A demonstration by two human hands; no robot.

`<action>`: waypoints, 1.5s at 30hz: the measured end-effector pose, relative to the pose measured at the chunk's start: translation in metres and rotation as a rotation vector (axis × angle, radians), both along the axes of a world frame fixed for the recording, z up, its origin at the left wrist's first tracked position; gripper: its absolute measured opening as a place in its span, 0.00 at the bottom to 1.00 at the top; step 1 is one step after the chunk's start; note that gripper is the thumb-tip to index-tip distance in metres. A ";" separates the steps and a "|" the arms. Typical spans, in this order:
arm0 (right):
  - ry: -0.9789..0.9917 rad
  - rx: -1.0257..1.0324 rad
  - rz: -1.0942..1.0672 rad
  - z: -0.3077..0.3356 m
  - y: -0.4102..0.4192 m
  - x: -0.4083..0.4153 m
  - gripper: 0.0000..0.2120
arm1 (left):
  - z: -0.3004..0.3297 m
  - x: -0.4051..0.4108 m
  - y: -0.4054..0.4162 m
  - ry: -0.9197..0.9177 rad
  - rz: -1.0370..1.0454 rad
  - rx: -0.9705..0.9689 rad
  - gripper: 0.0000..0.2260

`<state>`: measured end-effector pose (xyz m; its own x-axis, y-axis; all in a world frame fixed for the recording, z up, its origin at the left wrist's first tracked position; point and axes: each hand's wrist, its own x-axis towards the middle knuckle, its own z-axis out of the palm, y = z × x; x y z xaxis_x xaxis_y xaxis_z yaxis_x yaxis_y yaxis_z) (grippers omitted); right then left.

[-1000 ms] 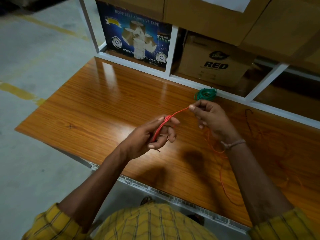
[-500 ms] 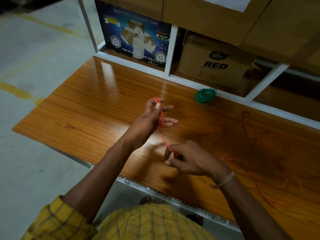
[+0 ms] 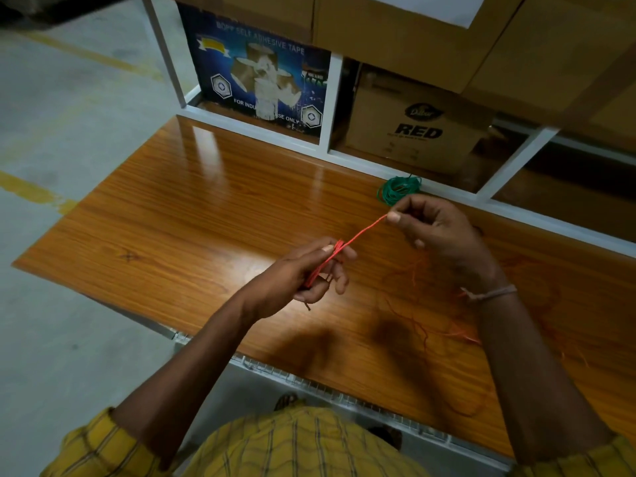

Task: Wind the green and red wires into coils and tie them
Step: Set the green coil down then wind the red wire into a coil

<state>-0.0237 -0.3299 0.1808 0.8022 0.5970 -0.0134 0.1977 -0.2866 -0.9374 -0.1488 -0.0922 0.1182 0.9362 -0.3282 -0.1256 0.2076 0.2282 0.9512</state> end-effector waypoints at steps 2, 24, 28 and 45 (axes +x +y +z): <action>-0.011 -0.028 -0.077 -0.013 0.009 0.002 0.06 | 0.005 -0.003 0.001 0.010 -0.048 -0.163 0.19; -0.255 -0.407 0.396 0.002 0.014 -0.066 0.07 | 0.004 0.026 -0.004 -0.126 0.196 0.332 0.16; -0.165 -0.215 0.265 0.027 0.001 -0.039 0.10 | 0.008 0.017 -0.013 -0.097 0.038 0.337 0.13; -0.315 -0.514 0.254 -0.076 0.014 -0.067 0.11 | 0.021 0.036 0.011 0.025 0.177 -0.443 0.28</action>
<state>-0.0904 -0.3161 0.1049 0.6490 0.7487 -0.1352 0.5614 -0.5911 -0.5792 -0.1125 -0.0815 0.1389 0.9810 -0.1911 -0.0326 0.1504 0.6443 0.7498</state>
